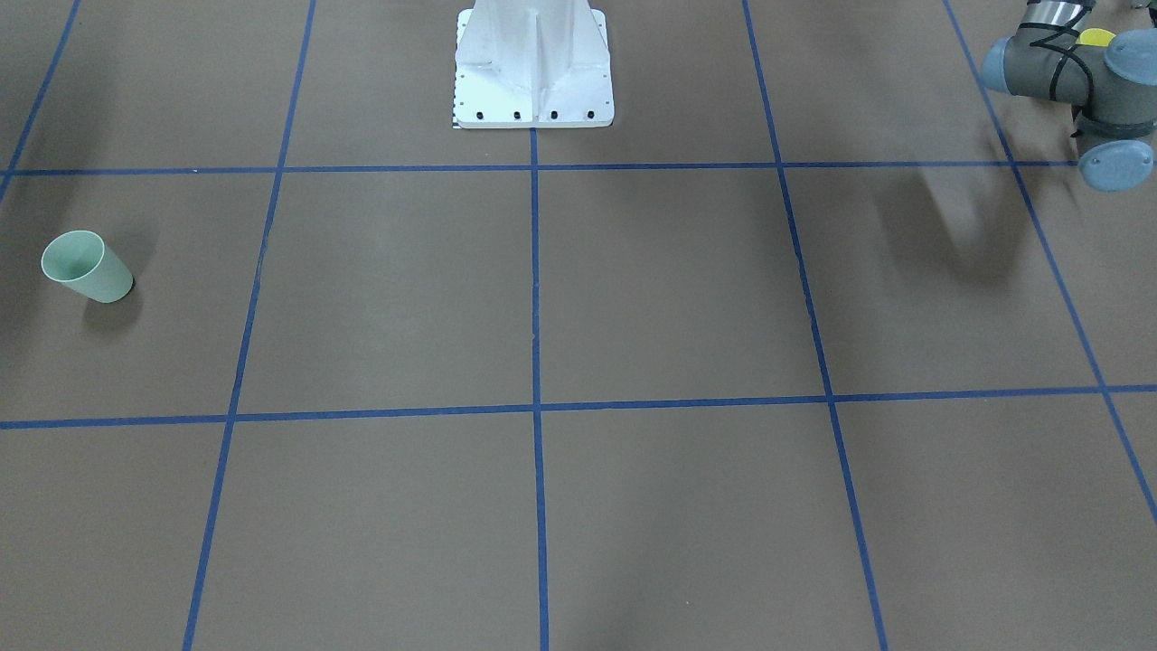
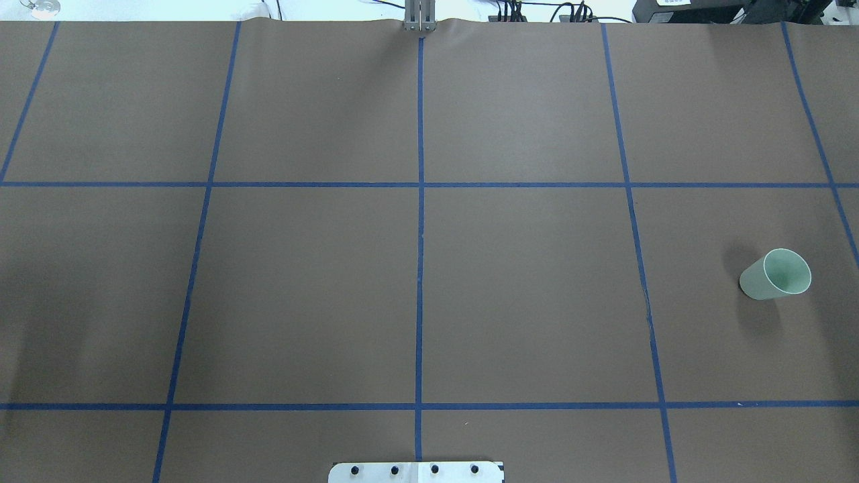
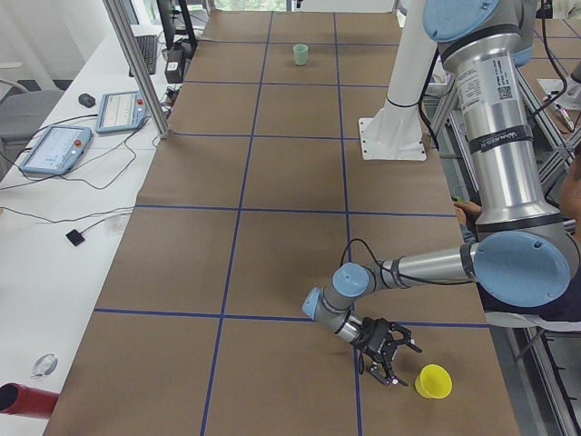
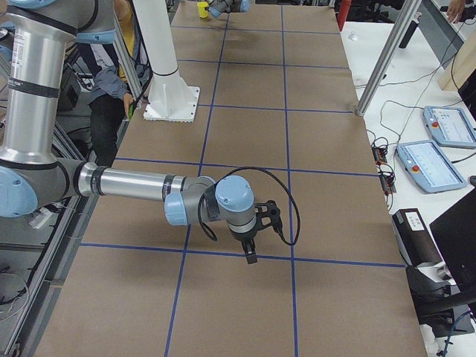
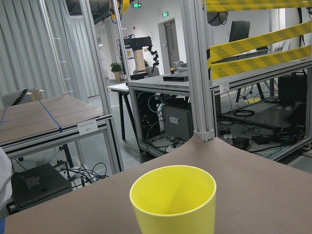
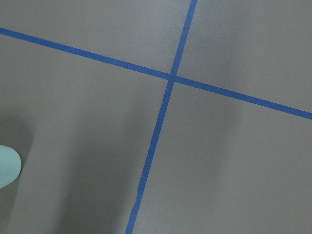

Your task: Transfer and stack yellow cup on green cup

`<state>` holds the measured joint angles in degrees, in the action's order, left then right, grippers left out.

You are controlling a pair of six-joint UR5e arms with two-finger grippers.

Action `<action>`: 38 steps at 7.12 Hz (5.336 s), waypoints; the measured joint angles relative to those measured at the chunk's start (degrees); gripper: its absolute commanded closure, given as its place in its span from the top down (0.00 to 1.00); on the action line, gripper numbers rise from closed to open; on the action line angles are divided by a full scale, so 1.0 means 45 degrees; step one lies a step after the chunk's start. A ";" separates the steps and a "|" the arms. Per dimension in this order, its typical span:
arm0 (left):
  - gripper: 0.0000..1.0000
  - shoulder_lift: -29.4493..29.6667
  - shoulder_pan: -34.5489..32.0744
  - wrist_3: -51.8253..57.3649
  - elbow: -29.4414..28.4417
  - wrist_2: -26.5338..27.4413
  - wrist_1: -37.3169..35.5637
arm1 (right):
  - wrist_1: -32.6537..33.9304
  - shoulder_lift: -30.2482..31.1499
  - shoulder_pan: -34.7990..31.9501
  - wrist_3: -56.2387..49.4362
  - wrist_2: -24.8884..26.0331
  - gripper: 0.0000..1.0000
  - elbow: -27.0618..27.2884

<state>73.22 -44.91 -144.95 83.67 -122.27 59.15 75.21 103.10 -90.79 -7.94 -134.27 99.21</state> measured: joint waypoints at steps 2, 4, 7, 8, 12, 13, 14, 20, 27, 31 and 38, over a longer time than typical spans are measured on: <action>1.00 -0.0033 0.0020 -0.0187 -0.0465 -0.0585 0.0288 | 0.0000 0.0000 0.0000 0.0010 -0.0006 1.00 0.0003; 1.00 -0.0040 0.0035 -0.0338 -0.0971 -0.1126 0.0415 | 0.0004 0.0000 0.0000 0.0024 -0.0006 1.00 -0.0008; 1.00 -0.0040 0.0055 -0.0367 -0.2060 -0.1636 0.0927 | -0.0008 0.0000 0.0000 0.0025 -0.0020 1.00 0.0001; 1.00 -0.0040 0.0064 -0.0367 -0.2205 -0.1760 0.1035 | -0.0012 0.0000 0.0000 0.0026 -0.0017 1.00 0.0008; 0.47 -0.0040 0.0091 -0.0351 -0.2321 -0.1942 0.1218 | -0.0006 0.0000 0.0000 0.0009 -0.0019 1.00 0.0023; 0.39 -0.0040 0.0101 -0.0338 -0.2322 -0.1936 0.1273 | 0.0000 -0.0003 0.0000 0.0007 -0.0023 1.00 0.0022; 0.32 -0.0041 0.0109 -0.0331 -0.2322 -0.1932 0.1357 | 0.0002 -0.0012 0.0000 0.0011 -0.0025 1.00 0.0029; 0.27 -0.1197 0.0155 0.0284 -0.0716 -0.0836 0.0920 | -0.0012 -0.0032 0.0000 0.0045 -0.0026 1.00 0.0024; 0.22 -0.2012 0.0114 0.0413 0.0244 0.7231 0.1844 | -0.0011 -0.0061 -0.0004 0.0069 -0.0012 1.00 0.0178; 0.15 -0.2148 0.0085 0.1109 0.0099 1.1871 0.4040 | 0.0022 -0.0007 -0.0019 0.0285 -0.0009 1.00 0.0157; 0.11 -0.3048 -0.1130 1.1740 -0.3518 1.6685 2.0082 | 0.0038 -0.0014 -0.0026 0.0729 -0.0183 1.00 0.0186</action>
<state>59.50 -50.00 -92.12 67.84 -47.18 149.52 75.38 103.03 -90.91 -4.66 -135.09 100.05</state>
